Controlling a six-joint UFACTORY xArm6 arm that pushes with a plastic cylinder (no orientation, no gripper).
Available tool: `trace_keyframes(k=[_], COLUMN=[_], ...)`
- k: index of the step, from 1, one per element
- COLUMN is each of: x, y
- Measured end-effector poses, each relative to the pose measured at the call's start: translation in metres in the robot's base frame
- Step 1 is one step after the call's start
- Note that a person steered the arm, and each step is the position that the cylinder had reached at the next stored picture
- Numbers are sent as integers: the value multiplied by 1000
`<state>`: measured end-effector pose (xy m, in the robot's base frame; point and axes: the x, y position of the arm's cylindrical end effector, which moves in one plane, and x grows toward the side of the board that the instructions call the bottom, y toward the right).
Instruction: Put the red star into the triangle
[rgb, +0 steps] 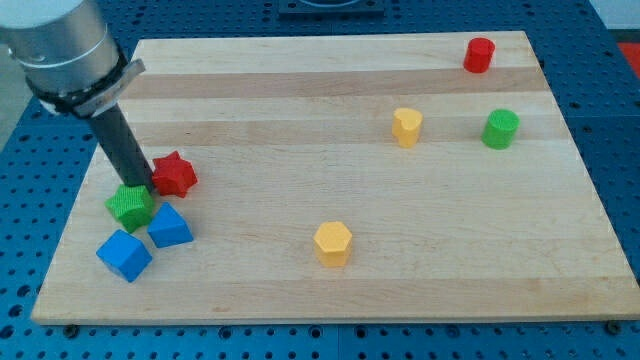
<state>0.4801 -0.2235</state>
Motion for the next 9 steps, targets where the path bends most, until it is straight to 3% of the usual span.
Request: trace_keyframes(k=[1,2,3,4,6,8,9], x=[20,0,-77,-127,-103,-70,-69], y=[0,0,0,12,81,81,54])
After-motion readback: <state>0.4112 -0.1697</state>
